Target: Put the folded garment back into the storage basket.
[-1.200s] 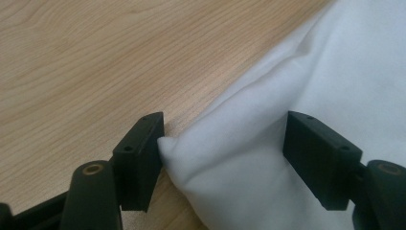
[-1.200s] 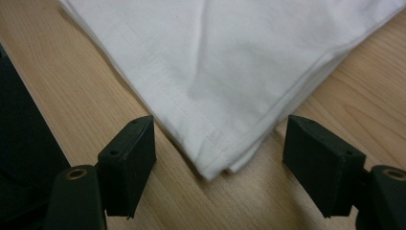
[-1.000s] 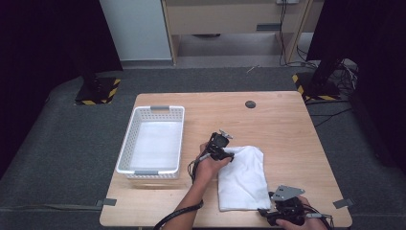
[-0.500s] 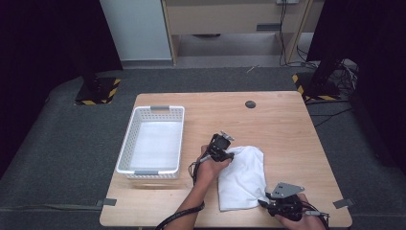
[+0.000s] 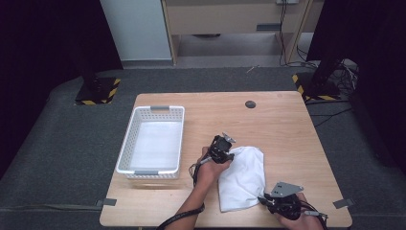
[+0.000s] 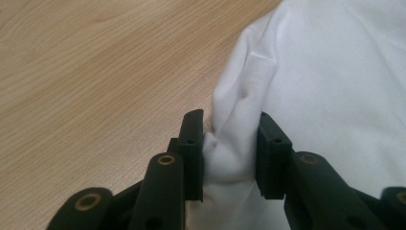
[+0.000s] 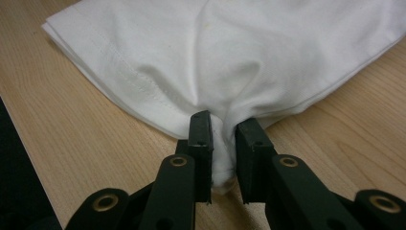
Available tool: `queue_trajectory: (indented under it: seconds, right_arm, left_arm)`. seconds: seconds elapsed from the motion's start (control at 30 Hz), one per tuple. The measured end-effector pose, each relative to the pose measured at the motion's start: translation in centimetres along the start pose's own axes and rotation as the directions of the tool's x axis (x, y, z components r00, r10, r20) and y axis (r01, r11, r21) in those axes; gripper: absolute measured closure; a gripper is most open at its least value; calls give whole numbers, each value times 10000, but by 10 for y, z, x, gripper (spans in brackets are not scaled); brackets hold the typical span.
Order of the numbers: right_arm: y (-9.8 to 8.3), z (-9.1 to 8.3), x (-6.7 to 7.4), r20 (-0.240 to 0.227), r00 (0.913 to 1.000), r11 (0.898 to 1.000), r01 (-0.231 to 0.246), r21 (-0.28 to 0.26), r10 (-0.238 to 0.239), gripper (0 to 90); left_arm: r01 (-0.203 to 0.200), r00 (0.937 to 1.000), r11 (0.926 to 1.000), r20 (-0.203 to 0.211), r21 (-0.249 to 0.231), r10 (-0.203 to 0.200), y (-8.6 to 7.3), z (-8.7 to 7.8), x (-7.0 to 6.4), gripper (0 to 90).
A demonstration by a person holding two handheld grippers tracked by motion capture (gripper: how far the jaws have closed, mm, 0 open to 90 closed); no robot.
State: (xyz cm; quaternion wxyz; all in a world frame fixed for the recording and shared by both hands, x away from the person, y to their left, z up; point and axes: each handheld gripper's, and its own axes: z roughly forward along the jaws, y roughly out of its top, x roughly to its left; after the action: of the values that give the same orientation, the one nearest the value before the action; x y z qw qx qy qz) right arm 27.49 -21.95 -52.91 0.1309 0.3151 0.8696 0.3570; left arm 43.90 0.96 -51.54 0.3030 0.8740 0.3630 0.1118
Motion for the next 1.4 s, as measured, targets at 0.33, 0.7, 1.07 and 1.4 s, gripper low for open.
queue_trajectory:
  seconds: [0.33,0.7,1.07,1.4]
  right_arm:
    - [1,1,-2,-189,9998,10000,-41,-45,40,797]
    - [3,-2,-2,-348,9994,9999,-20,-115,16,803]
    - [6,-6,1,-466,9989,10000,-23,-65,20,807]
    - [11,-8,1,-433,9990,10000,87,-17,-88,810]
  left_arm:
    - [4,10000,9999,63,-130,-3,-3,-2,0,745]
    - [-2,10000,9999,-92,-140,0,-3,-5,-1,771]
    - [-117,9999,9995,-87,-280,115,4,-13,-4,789]
    - [-181,9998,9990,-130,-412,175,6,-21,-4,791]
